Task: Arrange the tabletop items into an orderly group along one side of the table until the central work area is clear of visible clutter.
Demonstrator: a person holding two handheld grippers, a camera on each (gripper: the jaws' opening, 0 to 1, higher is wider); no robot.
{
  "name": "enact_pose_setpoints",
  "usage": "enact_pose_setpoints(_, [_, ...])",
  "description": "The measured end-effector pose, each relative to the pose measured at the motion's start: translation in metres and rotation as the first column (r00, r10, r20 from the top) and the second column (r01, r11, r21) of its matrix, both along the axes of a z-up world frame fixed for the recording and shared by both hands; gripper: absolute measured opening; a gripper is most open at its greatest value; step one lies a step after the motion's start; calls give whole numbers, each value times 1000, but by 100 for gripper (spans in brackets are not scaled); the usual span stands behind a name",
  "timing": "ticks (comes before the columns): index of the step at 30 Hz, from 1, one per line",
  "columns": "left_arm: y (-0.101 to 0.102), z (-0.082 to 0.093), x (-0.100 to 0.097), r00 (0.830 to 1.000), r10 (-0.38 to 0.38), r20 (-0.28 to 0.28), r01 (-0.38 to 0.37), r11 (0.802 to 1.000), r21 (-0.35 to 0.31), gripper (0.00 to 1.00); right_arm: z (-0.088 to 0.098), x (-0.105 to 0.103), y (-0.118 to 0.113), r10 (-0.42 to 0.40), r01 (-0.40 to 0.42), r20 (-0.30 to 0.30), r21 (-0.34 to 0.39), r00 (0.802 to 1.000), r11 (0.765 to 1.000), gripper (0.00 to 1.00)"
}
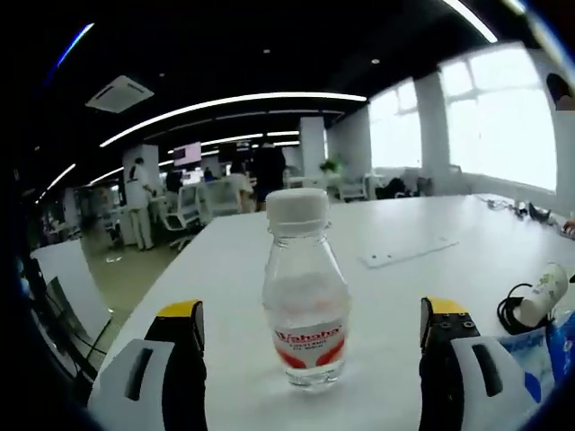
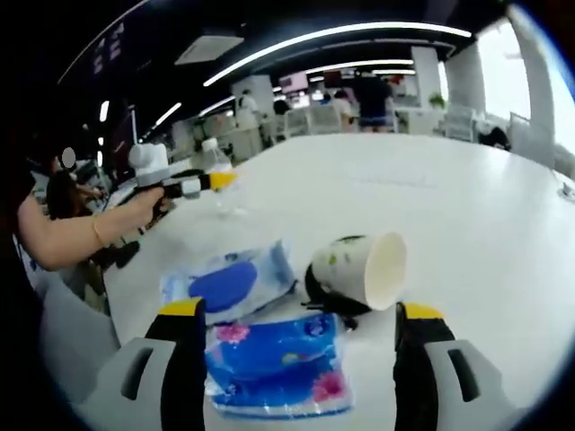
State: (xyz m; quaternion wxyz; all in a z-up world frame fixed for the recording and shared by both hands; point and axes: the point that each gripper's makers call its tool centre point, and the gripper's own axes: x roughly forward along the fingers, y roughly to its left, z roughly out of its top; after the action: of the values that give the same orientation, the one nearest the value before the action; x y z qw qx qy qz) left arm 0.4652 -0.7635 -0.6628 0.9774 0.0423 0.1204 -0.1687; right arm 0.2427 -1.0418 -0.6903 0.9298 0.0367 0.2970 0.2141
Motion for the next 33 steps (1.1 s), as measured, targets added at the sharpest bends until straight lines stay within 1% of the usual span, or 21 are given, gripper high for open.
enact_pose_setpoints(3, [-2,4,-12,1000,-22,-2,22,999,31,100,2,2,-2,2,-2,12,0,1000,1000,83])
enact_pose_setpoints(5, [-3,6,-16,999,-34,-2,34,999,33,100,4,4,-3,6,-6,28,-6,1000,1000,82])
enact_pose_setpoints(7, [-6,10,-21,998,-60,10,60,998,18,100,5,6,-3,10,-10,35,-10,999,1000,80])
enact_pose_setpoints(8, [-6,10,-23,998,-64,0,64,998,28,100,6,7,-4,12,-12,39,-11,999,1000,79])
enact_pose_setpoints(10, [-7,9,-21,996,-90,9,89,995,44,100,7,9,-4,15,-14,47,-7,999,1000,77])
enact_pose_setpoints(13, [-5,7,-21,995,-102,0,102,993,61,100,10,13,-5,10,-10,62,6,998,1000,74])
enact_pose_setpoints(16, [-1,6,-18,993,-118,3,118,992,40,100,12,18,-7,3,-5,76,24,997,1000,68])
enact_pose_setpoints(17, [0,4,-18,993,-122,-4,122,992,37,100,12,19,-8,3,-5,77,23,997,1000,67])
enact_pose_setpoints(20, [1,4,-22,991,-134,-8,134,990,45,100,11,24,-12,-1,-1,83,25,997,1000,60])
enact_pose_setpoints(22, [0,7,-27,988,-153,2,152,987,53,100,10,27,-14,-7,4,81,43,997,999,57])
enact_pose_setpoints(25, [-5,8,-35,981,-192,3,192,979,72,100,12,30,-14,-20,13,81,86,997,996,56])
enact_pose_setpoints(28, [-10,4,-46,975,-221,-19,222,970,98,100,10,32,-16,-25,18,77,88,997,996,55])
enact_pose_setpoints(30, [-15,6,-54,973,-230,-20,230,967,108,100,9,32,-17,-24,17,73,94,997,995,54])
enact_pose_setpoints(31, [-19,8,-62,971,-239,-23,240,964,111,100,9,33,-17,-24,17,72,99,997,995,53])
enact_pose_setpoints(33, [-23,9,-70,969,-245,-30,247,963,110,100,8,33,-17,-22,13,70,118,997,993,51])
